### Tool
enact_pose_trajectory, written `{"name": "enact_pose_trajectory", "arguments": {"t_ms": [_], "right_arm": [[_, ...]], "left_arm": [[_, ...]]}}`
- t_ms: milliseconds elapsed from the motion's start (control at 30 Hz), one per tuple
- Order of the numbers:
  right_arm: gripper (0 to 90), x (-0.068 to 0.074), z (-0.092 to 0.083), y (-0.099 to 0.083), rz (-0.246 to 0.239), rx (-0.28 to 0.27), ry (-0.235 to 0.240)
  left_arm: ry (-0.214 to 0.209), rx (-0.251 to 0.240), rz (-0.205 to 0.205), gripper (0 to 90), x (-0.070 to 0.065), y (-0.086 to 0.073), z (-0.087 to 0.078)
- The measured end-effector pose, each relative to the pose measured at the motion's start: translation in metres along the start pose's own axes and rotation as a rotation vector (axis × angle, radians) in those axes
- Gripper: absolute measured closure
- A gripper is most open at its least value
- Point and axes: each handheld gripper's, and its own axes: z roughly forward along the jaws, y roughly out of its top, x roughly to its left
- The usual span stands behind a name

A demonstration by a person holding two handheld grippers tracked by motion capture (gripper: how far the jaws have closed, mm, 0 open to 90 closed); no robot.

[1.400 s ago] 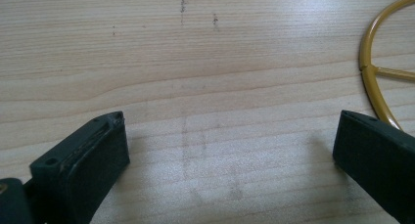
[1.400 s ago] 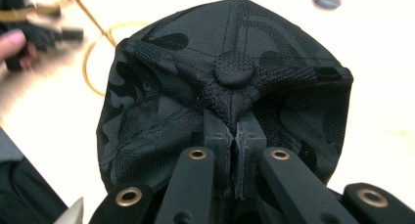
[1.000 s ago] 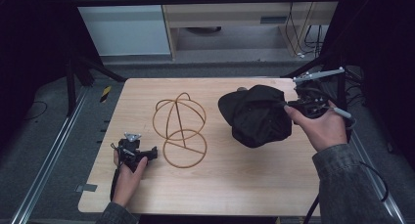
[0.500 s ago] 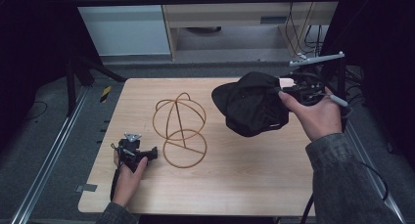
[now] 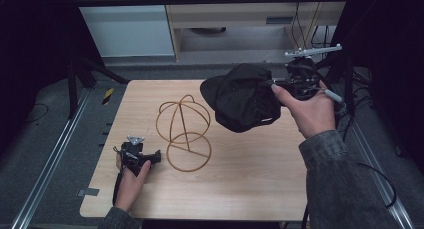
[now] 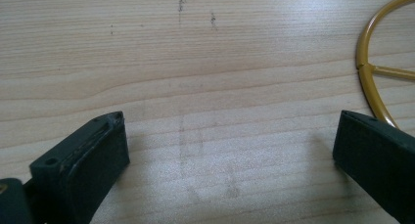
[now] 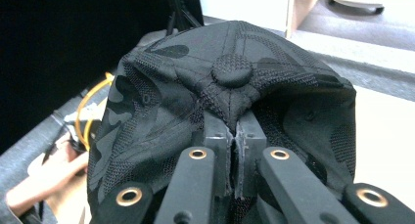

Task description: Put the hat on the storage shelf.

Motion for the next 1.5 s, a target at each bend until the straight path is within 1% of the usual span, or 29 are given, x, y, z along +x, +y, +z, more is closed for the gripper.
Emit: {"name": "enact_pose_trajectory", "arguments": {"t_ms": [33, 133, 167, 233, 367, 433, 600, 633, 700, 733, 833, 867, 900, 967, 1000, 1067, 1133, 1300, 1333, 1500], "right_arm": [[87.0, 0.0, 0.0, 0.0, 0.0, 0.0, 0.0], [86.9, 0.007, 0.006, 0.004, 0.0, -0.019, 0.025], [86.9, 0.007, 0.006, 0.004, 0.0, -0.019, 0.025], [86.9, 0.01, 0.009, 0.005, 0.009, -0.024, 0.039], [86.9, 0.018, 0.016, 0.009, 0.007, -0.038, 0.076], [86.9, 0.019, 0.017, 0.009, 0.012, -0.036, 0.082], [86.9, 0.029, 0.027, 0.009, 0.01, -0.034, 0.117], [86.9, 0.029, 0.027, 0.009, 0.01, -0.034, 0.117], [86.9, 0.034, 0.034, 0.009, 0.013, -0.033, 0.138], [86.9, 0.034, 0.034, 0.009, 0.013, -0.033, 0.138], [86.9, 0.042, 0.043, 0.009, 0.009, -0.033, 0.163], [86.9, 0.042, 0.043, 0.009, 0.009, -0.033, 0.163], [86.9, 0.045, 0.047, 0.008, 0.012, -0.031, 0.177], [86.9, 0.046, 0.049, 0.007, 0.02, -0.033, 0.186], [86.9, 0.049, 0.051, 0.006, 0.028, -0.036, 0.203], [86.9, 0.053, 0.056, 0.004, 0.016, -0.031, 0.209], [86.9, 0.056, 0.059, 0.003, 0.016, -0.028, 0.213], [86.8, 0.057, 0.066, 0.002, 0.014, -0.018, 0.218], [86.7, 0.058, 0.068, 0.002, 0.011, -0.009, 0.219], [86.7, 0.059, 0.072, -0.001, 0.011, 0.0, 0.224]], "left_arm": [[0.0, 0.0, 0.0, 0.0, 0.0, 0.0, 0.0], [-0.002, 0.0, 0.002, 0.0, 0.0, 0.0, 0.0], [-0.002, 0.0, 0.002, 0.0, 0.0, 0.0, 0.0], [-0.003, 0.0, 0.003, 0.0, 0.0, 0.0, 0.0], [-0.005, 0.005, 0.009, 0.0, 0.0, 0.001, 0.0], [-0.006, 0.005, 0.01, 0.0, -0.001, 0.001, 0.0], [-0.008, -0.001, 0.005, 0.0, -0.001, 0.001, 0.001], [-0.008, -0.001, 0.005, 0.0, -0.001, 0.001, 0.001], [-0.008, -0.001, 0.006, 0.0, -0.002, 0.001, 0.001], [-0.008, -0.001, 0.006, 0.0, -0.002, 0.001, 0.001], [-0.01, 0.0, 0.008, 0.0, -0.002, 0.001, 0.001], [-0.01, -0.001, 0.007, 0.0, -0.002, 0.001, 0.001], [-0.01, -0.001, 0.008, 0.0, -0.002, 0.001, 0.001], [-0.011, -0.001, 0.01, 0.0, -0.002, 0.001, 0.001], [-0.012, -0.001, 0.011, 0.0, -0.002, 0.001, 0.001], [-0.013, -0.001, 0.013, 0.0, -0.002, 0.001, 0.001], [-0.013, -0.001, 0.014, 0.0, -0.003, 0.001, 0.001], [-0.014, -0.001, 0.014, 0.0, -0.003, 0.001, 0.001], [-0.015, -0.001, 0.015, 0.0, -0.003, 0.001, 0.001], [-0.016, -0.001, 0.017, 0.0, -0.003, 0.001, 0.001]]}}
